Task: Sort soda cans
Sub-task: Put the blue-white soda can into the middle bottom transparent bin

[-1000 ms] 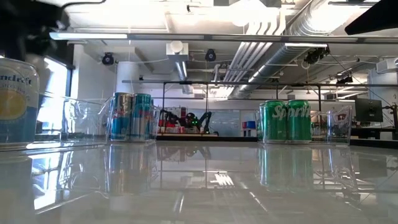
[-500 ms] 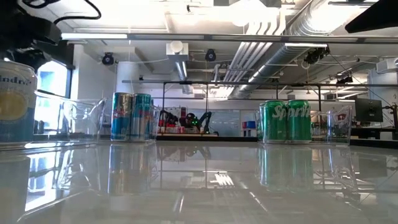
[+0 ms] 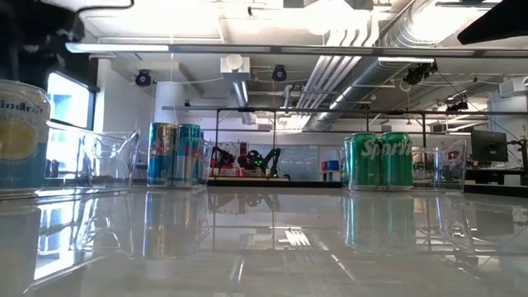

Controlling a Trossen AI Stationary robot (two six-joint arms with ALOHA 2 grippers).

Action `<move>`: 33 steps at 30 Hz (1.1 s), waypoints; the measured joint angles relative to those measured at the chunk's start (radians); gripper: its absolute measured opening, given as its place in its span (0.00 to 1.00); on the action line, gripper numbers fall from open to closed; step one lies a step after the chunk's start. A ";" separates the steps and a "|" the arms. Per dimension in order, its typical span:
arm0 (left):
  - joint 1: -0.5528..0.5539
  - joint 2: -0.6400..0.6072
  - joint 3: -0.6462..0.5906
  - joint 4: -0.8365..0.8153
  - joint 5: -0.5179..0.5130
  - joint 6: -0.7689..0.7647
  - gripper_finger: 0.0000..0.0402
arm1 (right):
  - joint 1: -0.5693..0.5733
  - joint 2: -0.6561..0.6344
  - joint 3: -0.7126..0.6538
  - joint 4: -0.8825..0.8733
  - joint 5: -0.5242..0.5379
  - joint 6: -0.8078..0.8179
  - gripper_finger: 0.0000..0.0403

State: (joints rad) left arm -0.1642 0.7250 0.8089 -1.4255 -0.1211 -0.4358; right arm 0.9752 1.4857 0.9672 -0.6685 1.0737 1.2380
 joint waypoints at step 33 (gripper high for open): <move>-0.206 0.652 0.201 0.982 -0.582 0.120 0.86 | -0.019 -0.065 0.354 -0.624 -1.150 0.389 0.88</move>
State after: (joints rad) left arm -0.3700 1.3768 1.0103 -0.4435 -0.7033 -0.3154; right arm 0.9559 1.4208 1.3216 -1.2924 -0.0762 1.6272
